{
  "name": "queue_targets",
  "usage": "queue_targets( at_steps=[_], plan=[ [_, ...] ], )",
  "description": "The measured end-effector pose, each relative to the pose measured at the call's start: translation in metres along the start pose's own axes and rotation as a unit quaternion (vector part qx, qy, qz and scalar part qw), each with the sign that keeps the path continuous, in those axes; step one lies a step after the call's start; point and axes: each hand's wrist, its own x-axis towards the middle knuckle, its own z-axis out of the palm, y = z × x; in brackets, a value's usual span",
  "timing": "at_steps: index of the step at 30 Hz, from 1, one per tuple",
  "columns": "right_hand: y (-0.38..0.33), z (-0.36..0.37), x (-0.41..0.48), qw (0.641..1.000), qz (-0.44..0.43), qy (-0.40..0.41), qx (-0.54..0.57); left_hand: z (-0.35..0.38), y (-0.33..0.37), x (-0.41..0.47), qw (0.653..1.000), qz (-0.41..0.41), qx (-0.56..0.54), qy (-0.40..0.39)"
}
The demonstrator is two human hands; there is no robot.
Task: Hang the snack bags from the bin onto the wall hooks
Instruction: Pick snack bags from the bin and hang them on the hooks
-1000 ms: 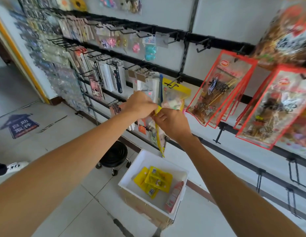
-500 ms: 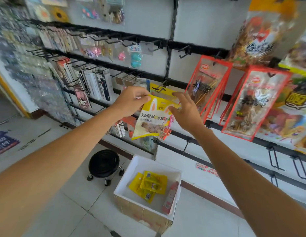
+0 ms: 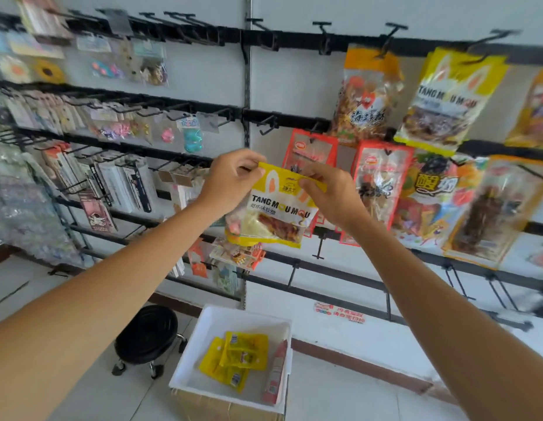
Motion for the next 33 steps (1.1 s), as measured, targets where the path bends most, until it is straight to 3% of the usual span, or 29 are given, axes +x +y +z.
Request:
queue_targets(
  at_steps=[7,18,24,27,29,33],
  plan=[
    [0.008,-0.108,0.002,0.996,-0.026,0.051,-0.066,0.066,0.060,0.008,0.996,0.031,-0.042,-0.068],
    [0.040,-0.253,-0.026,0.985,-0.006,0.091,-0.143,0.167,0.162,0.021,0.991,0.099,-0.072,-0.053],
    [0.054,-0.290,-0.020,0.981,-0.007,0.093,-0.169,0.197,0.189,0.015,0.980,0.195,0.036,0.030],
    [0.063,-0.293,-0.011,0.981,0.000,0.093,-0.169,0.205,0.187,0.025,0.911,0.309,0.265,0.064],
    [0.070,-0.290,-0.003,0.981,-0.009,0.091,-0.170,0.209,0.185,0.035,0.868,0.348,0.351,0.043],
    [0.084,-0.280,0.016,0.982,-0.014,0.095,-0.160,0.222,0.176,0.059,0.851,0.348,0.391,0.040]
  ],
)
